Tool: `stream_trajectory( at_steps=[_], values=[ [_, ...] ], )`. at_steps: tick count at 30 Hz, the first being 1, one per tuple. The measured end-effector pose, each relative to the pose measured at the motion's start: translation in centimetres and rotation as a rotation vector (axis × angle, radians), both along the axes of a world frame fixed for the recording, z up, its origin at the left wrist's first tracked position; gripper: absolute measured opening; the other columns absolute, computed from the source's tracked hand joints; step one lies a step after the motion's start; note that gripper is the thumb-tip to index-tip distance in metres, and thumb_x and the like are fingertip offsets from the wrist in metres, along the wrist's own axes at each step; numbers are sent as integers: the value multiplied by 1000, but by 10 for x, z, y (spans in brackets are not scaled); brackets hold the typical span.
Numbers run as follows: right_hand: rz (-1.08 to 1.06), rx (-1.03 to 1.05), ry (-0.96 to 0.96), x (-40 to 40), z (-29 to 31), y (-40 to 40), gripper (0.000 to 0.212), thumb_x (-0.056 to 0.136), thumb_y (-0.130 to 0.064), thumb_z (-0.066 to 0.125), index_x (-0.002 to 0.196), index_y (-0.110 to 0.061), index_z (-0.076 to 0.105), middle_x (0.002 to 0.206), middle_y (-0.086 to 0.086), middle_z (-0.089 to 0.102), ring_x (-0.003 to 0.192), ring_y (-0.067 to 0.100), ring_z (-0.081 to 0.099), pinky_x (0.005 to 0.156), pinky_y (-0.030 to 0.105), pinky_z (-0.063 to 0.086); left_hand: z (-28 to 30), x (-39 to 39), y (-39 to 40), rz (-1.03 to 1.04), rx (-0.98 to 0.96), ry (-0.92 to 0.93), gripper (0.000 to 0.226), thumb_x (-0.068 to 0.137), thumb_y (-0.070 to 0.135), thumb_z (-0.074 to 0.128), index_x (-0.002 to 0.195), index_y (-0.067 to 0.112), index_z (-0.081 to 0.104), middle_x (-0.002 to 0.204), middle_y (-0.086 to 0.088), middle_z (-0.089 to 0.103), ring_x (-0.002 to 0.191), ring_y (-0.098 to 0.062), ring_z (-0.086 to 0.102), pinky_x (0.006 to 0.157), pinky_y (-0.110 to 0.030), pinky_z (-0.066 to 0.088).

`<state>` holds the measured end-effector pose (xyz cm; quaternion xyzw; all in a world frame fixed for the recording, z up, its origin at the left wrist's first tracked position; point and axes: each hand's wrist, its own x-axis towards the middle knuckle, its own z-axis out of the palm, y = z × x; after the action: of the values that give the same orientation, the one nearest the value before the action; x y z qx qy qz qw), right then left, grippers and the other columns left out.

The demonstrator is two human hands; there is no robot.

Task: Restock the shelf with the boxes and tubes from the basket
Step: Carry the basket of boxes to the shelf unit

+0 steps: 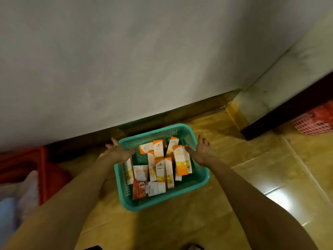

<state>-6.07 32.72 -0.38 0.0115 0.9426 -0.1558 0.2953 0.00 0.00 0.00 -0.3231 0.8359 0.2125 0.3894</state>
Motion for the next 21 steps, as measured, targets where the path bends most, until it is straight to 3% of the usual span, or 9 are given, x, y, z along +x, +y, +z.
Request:
stream_trajectory(
  at_steps=[7,11,16,21],
  values=[
    [-176,-104,-53,3,-50,-11,113,80,-73,58,155,-16,-3,156,20,21,139,42,31,109,57,37,-73,4,-4,-15,44,11,164,27,110,37,154,25,-25,164,-13,-21,150,-43,-6,119,-58,16],
    [-179,-100,-20,17,-61,2,120,71,-84,54,156,-21,-2,152,19,24,136,41,33,107,57,39,-77,5,4,-25,10,142,165,32,106,48,152,22,-29,164,-19,-7,150,-43,7,116,-58,26],
    [-331,-76,-29,36,-63,21,129,67,-79,67,156,-18,-3,149,20,25,136,40,32,106,56,39,-67,-1,15,-125,32,229,172,25,104,51,153,19,-25,163,-16,8,148,-40,16,113,-58,32],
    [-377,-54,-6,47,-28,40,132,61,-84,65,156,-24,-5,146,18,26,131,40,37,99,56,45,-33,-1,33,-192,-18,293,162,41,91,70,153,23,-25,159,-17,17,143,-42,28,106,-60,40]
  ],
)
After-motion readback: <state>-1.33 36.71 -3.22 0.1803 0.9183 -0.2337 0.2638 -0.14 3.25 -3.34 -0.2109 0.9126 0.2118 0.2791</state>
